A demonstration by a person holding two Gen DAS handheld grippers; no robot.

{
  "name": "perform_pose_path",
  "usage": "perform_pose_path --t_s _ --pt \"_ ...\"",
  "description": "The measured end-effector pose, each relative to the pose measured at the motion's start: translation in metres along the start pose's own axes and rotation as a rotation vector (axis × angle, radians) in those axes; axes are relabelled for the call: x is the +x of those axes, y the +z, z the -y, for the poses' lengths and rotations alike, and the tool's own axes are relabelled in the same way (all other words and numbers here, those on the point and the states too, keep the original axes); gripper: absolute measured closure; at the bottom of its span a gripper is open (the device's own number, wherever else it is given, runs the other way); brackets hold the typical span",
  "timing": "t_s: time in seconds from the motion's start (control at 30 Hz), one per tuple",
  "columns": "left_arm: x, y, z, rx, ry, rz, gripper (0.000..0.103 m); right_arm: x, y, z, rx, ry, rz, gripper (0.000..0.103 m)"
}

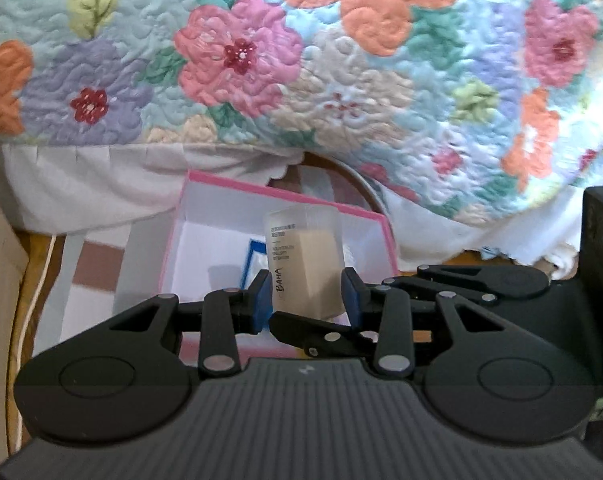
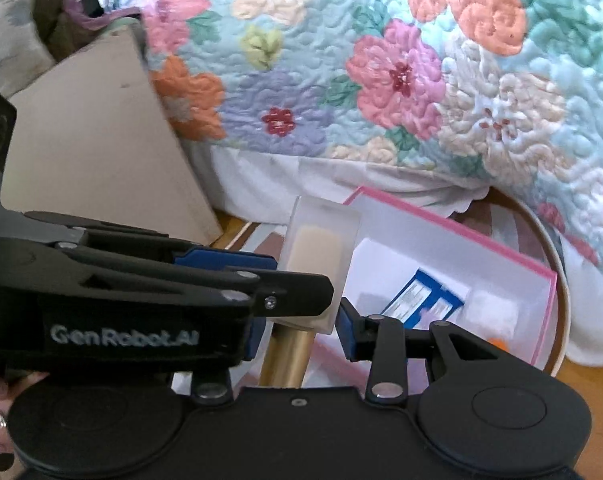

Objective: Organize objects
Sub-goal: 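Lift the foundation bottle and carry it toward the pink box, then lower the bottle into the pink box and open the left tool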

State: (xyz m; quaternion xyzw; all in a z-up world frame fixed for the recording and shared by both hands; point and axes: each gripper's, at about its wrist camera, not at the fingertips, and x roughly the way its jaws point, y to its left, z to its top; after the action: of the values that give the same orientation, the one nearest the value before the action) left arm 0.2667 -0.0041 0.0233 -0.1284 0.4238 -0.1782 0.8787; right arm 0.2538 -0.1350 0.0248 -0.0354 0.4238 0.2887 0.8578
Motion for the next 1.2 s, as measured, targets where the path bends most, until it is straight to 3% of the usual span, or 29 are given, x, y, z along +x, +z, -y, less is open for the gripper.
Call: perform_pose_path --t_s 0.23,0.53,0.93,1.2 --pt "0.078 0.023 -0.019 0.002 0.038 -0.074 0.067 0.057 0.017 0.045 0.082 0.010 0.002 0.060" --pt "0.157 0.011 -0.041 0.056 0.070 -0.175 0.068 0.134 -0.011 0.088 0.273 0.037 -0.041 0.060" --pt "0.204 0.012 -0.069 0.018 0.051 -0.254 0.070 0.192 -0.008 0.108 0.285 0.025 -0.183 0.059" --pt "0.213 0.010 -0.067 0.019 0.106 -0.259 0.072 0.206 -0.006 0.106 0.278 0.044 -0.264 0.050"
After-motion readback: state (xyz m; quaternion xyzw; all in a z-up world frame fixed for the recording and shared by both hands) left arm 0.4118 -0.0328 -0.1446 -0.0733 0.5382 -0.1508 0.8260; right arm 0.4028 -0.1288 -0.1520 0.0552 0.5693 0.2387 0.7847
